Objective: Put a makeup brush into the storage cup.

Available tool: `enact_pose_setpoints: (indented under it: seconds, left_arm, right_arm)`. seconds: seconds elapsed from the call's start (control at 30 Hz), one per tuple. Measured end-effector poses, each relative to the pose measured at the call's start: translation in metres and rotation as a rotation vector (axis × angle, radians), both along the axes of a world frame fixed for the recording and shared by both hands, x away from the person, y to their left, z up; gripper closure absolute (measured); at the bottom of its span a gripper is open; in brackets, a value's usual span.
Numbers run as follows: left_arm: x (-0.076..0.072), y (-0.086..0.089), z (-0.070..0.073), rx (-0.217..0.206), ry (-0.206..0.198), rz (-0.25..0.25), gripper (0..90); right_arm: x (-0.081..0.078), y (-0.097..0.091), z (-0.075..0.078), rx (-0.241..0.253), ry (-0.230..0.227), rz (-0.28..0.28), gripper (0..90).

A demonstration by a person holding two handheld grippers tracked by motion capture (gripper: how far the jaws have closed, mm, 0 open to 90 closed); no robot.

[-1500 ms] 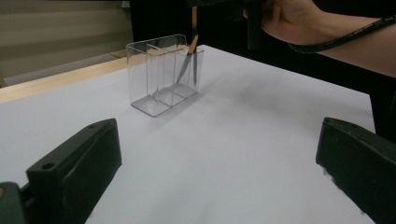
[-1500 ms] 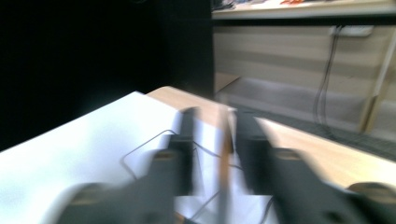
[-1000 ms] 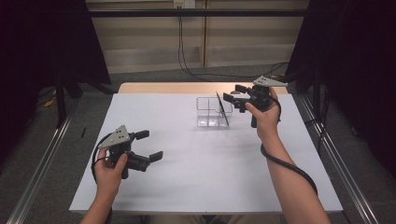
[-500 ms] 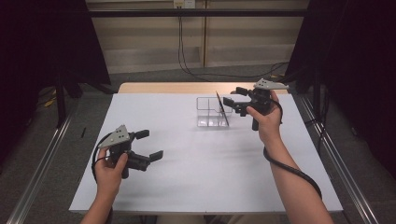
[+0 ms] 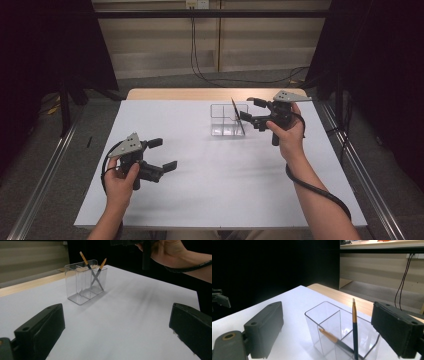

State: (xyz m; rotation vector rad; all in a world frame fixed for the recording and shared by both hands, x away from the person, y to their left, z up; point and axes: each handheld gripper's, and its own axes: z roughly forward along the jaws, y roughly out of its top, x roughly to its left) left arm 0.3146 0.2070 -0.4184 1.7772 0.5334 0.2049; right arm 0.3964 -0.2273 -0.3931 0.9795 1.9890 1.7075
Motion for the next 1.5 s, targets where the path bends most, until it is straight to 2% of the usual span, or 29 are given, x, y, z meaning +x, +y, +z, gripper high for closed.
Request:
enact_pose_setpoints:
  seconds: [1.0,1.5]
  left_arm:
    - [0.0,0.0,0.0,0.0,0.003,0.0,0.1]
    - [0.0,-0.002,-0.001,-0.005,0.006,0.001,0.1]
  right_arm:
    - [-0.035,-0.025,-0.013,-0.025,-0.006,0.001,5.8]
    - [-0.057,-0.033,-0.019,-0.074,-0.014,0.011,5.8]
